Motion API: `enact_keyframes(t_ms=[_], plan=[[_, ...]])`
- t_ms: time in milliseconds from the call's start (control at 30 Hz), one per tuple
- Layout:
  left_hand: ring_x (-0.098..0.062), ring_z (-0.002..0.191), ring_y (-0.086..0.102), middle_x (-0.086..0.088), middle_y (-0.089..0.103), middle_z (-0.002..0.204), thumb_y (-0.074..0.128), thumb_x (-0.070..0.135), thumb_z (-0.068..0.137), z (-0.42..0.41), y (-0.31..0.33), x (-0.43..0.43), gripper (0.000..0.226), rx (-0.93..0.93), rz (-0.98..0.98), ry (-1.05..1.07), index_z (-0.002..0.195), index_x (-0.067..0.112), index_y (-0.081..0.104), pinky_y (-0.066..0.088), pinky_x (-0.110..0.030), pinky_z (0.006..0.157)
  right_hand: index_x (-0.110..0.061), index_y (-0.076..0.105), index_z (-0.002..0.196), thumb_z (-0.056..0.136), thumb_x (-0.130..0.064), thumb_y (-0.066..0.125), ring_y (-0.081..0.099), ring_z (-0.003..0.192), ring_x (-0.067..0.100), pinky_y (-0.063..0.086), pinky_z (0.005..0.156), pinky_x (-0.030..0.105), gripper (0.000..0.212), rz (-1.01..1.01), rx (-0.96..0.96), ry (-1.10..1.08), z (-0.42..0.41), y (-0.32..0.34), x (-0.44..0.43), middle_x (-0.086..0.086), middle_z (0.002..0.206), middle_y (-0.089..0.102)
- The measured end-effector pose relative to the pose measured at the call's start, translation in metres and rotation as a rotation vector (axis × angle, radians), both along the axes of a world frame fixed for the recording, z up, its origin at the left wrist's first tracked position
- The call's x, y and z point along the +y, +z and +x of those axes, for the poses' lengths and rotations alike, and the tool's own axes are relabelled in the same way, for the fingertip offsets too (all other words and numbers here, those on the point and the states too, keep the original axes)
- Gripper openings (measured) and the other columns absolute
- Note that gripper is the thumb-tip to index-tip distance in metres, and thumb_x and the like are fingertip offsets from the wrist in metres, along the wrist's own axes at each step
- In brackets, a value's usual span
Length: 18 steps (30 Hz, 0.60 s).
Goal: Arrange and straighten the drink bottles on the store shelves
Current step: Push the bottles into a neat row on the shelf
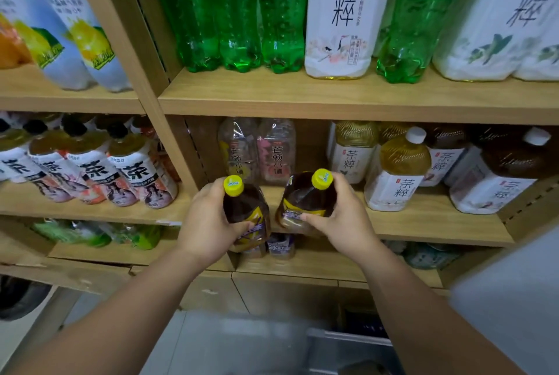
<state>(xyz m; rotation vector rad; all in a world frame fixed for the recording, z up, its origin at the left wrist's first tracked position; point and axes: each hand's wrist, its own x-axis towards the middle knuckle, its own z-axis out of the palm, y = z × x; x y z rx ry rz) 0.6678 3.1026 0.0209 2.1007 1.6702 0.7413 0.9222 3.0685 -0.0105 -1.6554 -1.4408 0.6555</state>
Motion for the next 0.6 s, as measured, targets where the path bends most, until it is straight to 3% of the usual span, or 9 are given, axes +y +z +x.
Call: enact_keyframes(t_ms=[133, 233, 433, 600], plan=[[-0.022, 0.113, 0.058, 0.002, 0.062, 0.116, 0.096, 0.027, 0.064, -0.013, -0.005, -0.016, 0.076, -0.07, -0.03, -0.081, 0.127, 0.027, 0.054, 0.053, -0.039, 0.094, -0.044, 0.047, 0.133, 0.065, -0.027, 0.096, 0.055, 0.125, 0.009, 0.049, 0.108, 0.042, 0.086, -0.031, -0.014, -0.012, 0.007, -0.004, -0.032, -0.016, 0.13, 0.059], [-0.016, 0.109, 0.057, 0.004, 0.061, 0.115, 0.096, 0.025, 0.064, -0.024, -0.01, -0.03, 0.071, -0.118, -0.059, -0.167, 0.12, 0.034, 0.052, 0.05, -0.017, 0.079, -0.043, 0.049, 0.134, 0.065, -0.029, 0.095, 0.055, 0.126, 0.007, 0.049, 0.109, 0.041, 0.085, -0.07, -0.048, -0.012, 0.008, -0.007, -0.063, -0.016, 0.132, 0.059], [-0.013, 0.107, 0.06, 0.01, 0.064, 0.11, 0.098, 0.024, 0.059, -0.055, -0.038, -0.052, 0.067, -0.207, -0.129, -0.27, 0.112, 0.034, 0.058, 0.054, -0.038, 0.091, -0.045, 0.051, 0.129, 0.063, -0.026, 0.097, 0.06, 0.122, 0.006, 0.052, 0.106, 0.043, 0.082, -0.151, 0.018, -0.191, -0.016, -0.028, -0.126, -0.015, 0.127, 0.065], [-0.015, 0.112, 0.059, 0.009, 0.062, 0.118, 0.099, 0.022, 0.057, -0.073, -0.065, -0.068, 0.081, -0.193, -0.177, -0.324, 0.126, 0.031, 0.059, 0.052, -0.039, 0.097, -0.037, 0.051, 0.132, 0.064, -0.021, 0.097, 0.061, 0.12, 0.009, 0.055, 0.102, 0.043, 0.083, -0.174, -0.042, -0.229, -0.041, -0.045, -0.165, -0.013, 0.125, 0.064]])
